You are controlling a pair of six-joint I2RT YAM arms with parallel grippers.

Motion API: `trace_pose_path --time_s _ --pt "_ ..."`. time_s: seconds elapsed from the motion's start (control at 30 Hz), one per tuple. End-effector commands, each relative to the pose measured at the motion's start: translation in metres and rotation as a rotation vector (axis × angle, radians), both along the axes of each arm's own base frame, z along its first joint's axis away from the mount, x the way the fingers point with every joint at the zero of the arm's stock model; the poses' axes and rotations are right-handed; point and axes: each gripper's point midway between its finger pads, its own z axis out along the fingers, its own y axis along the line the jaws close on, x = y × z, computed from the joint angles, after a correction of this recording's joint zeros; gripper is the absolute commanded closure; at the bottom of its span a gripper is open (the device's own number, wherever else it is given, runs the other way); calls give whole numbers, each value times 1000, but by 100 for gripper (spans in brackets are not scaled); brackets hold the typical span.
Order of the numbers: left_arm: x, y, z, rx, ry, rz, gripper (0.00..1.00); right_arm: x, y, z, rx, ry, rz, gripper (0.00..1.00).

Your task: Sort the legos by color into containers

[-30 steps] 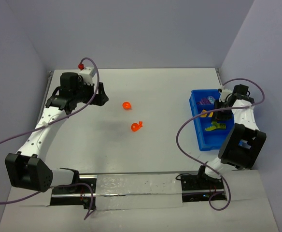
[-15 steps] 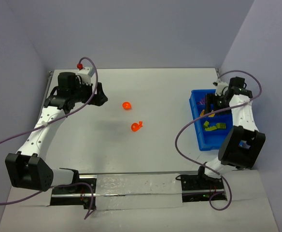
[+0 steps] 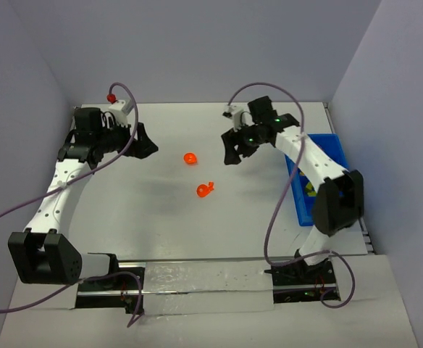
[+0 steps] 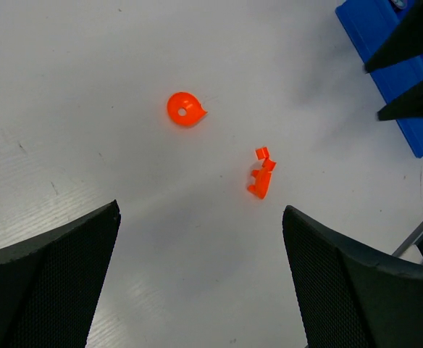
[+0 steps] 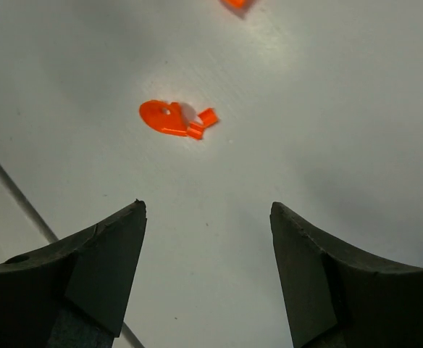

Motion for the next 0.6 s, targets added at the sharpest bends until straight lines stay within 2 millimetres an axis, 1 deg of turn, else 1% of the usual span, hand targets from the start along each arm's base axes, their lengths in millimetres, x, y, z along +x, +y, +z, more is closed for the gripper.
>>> trace_pose_path --time_s 0.0,0.07,0.1,0.13,0.2,0.27,0.37,0.4,0.47,0.57 --pt "-3 -9 17 -56 -41 -88 1 17 53 -2 63 -39 141 24" --pt "-4 -10 17 -61 -44 -91 1 40 69 -1 66 -44 92 28" --pt "-3 -10 17 -63 -45 -87 1 54 78 -7 71 -21 34 34" --pt "-2 -9 16 -63 -45 -82 1 62 85 -12 82 2 -9 36" --pt "0 -8 14 -59 -42 -71 1 78 100 -20 117 55 -98 37" --pt "0 -8 12 -60 -38 -72 1 83 112 -41 136 146 -149 41" --pt "0 -9 14 -63 -42 -78 1 87 128 -57 139 195 -165 46" --pt "0 -9 14 -65 -42 -81 1 89 130 -70 133 219 -180 46" --pt "0 -9 17 -63 -47 -81 1 91 134 -83 127 241 -194 47" --pt "0 -9 17 -64 -46 -80 1 98 135 -95 111 237 -223 48"
